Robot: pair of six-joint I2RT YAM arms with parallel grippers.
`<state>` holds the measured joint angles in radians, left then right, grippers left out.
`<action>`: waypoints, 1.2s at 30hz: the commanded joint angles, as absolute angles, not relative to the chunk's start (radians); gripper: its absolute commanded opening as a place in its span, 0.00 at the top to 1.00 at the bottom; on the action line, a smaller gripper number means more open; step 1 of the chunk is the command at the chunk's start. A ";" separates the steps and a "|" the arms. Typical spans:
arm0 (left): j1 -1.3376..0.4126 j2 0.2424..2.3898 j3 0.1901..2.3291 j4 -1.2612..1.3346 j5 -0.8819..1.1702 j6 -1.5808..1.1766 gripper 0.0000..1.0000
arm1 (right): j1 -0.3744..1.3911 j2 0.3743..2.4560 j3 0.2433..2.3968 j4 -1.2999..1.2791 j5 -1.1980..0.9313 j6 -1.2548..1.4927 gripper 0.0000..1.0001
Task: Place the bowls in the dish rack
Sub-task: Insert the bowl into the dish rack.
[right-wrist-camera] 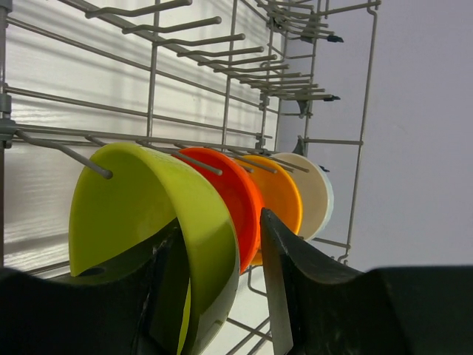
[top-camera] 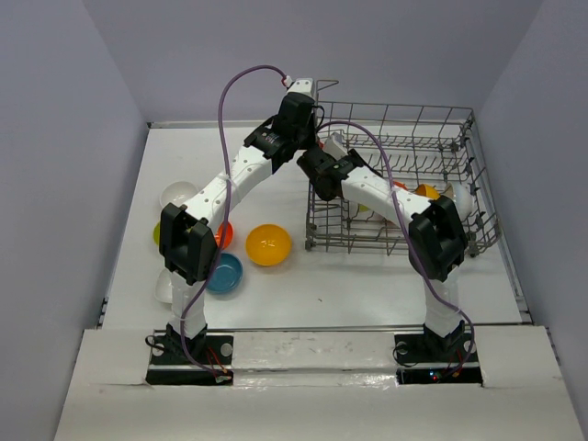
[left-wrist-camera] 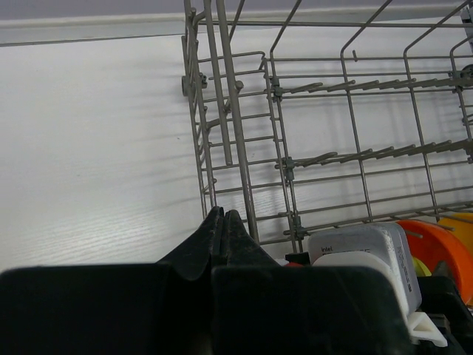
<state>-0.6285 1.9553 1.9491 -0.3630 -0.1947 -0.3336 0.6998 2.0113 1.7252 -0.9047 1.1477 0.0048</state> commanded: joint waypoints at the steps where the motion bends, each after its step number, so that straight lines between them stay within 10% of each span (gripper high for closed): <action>1: -0.655 1.960 1.974 -0.310 -0.143 -0.337 1.00 | 0.765 2.040 1.755 -0.867 1.065 -0.052 0.52; 36: -0.655 1.960 2.028 -0.351 -0.146 -0.327 1.00 | 0.765 1.872 1.726 -0.871 0.925 -0.003 0.40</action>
